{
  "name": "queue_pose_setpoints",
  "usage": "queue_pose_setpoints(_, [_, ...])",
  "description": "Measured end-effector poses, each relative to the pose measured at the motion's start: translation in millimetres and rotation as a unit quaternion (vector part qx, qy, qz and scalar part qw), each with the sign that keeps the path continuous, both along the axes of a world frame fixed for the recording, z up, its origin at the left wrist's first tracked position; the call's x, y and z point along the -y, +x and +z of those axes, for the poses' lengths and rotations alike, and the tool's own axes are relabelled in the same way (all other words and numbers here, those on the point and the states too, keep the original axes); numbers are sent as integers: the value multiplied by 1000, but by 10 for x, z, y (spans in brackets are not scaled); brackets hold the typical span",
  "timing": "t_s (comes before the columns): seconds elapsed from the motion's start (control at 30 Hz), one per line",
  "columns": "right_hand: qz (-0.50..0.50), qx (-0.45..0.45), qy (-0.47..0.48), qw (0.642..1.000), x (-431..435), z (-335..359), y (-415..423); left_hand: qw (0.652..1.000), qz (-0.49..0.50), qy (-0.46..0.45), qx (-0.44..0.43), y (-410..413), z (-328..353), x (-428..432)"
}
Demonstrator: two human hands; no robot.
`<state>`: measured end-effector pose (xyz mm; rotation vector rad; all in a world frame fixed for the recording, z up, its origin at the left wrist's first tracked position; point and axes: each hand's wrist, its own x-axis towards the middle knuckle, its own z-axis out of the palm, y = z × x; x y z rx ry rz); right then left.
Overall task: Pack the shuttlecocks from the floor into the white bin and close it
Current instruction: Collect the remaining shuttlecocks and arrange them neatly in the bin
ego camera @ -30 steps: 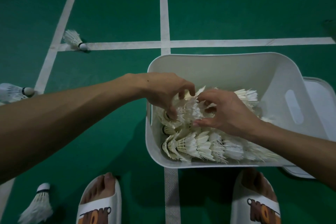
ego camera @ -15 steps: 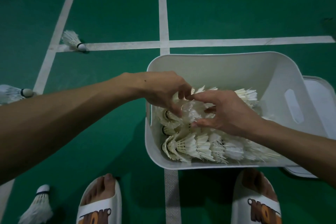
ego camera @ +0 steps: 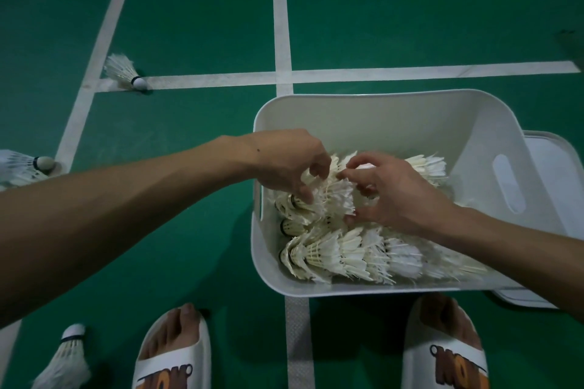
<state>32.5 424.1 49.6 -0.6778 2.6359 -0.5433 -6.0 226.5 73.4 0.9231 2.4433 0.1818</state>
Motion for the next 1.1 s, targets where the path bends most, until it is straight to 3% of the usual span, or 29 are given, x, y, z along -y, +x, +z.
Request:
queue_pose_setpoints(0.27, [-17,-16,11,1000,-4,-62,-22,999,26,-13,21,-16,-80,-91])
queue_pose_setpoints(0.53, [32,85,53,994,-18,214,-75,999,25,5,39,-10,-74,-63])
queue_pose_setpoints(0.83, [46,12,79,996,19,378,-30,999,39,33,-1,79,76,-39])
queue_pose_setpoints(1.1, [40,-50,89,994,144,631,-162,988,96,25,-117,139,360,166])
